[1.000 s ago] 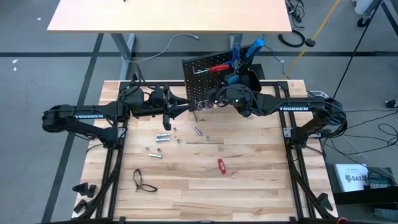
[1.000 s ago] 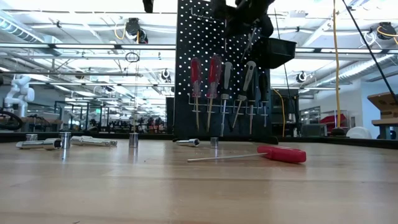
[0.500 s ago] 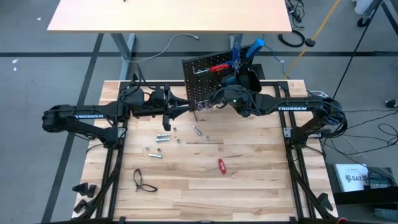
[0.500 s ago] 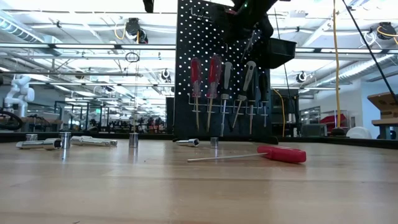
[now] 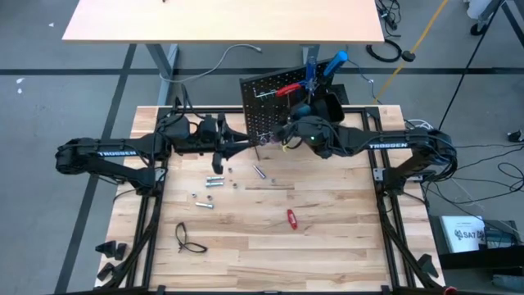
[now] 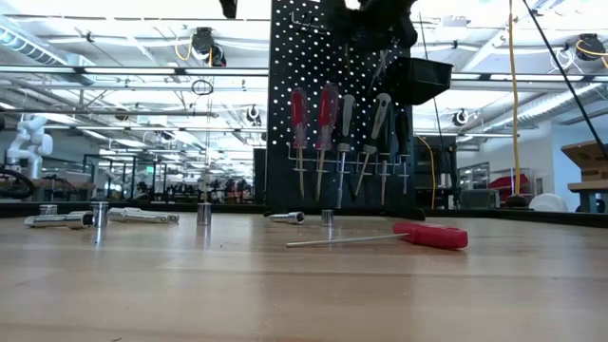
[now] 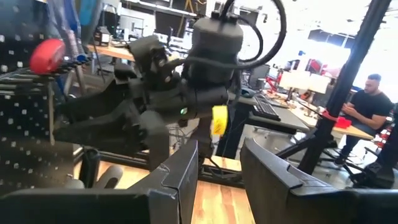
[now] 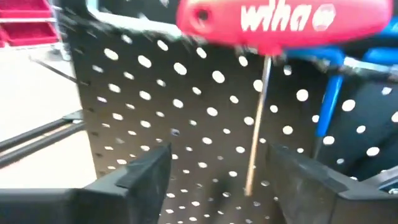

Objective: Hang tools onto peg board
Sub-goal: Hang the red allen wrench on the pegboard

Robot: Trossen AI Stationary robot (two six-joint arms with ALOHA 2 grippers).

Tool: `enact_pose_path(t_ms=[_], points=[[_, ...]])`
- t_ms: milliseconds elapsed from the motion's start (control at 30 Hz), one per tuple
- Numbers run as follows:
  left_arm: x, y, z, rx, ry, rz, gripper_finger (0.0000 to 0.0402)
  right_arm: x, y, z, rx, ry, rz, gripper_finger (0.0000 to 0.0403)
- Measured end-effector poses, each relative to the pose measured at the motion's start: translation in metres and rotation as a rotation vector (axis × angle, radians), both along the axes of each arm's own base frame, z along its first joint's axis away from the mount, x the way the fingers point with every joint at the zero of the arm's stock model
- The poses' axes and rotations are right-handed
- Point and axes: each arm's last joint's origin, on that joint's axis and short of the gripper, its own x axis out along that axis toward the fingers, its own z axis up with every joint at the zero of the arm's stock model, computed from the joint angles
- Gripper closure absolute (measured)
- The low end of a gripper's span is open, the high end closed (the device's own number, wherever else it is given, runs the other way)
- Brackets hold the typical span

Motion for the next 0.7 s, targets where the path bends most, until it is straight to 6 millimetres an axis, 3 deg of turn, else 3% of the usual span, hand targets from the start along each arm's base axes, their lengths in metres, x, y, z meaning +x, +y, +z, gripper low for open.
enact_pose_path(t_ms=[167, 433, 700], points=[[0.0, 0.0, 0.0, 0.001, 0.001, -0.013, 0.0279, -0.009, 0.017, 0.015, -0.023, -0.024, 0.054, 0.0126], [0.0, -0.001, -0.006, -0.006, 0.057, -0.033, 0.0279, -0.028, 0.055, 0.039, -0.012, -0.12, 0.174, 0.012], [0.001, -0.006, -0.01, 0.045, 0.102, -0.072, 0.0279, -0.031, 0.082, 0.025, 0.227, -0.12, 0.402, 0.0123]])
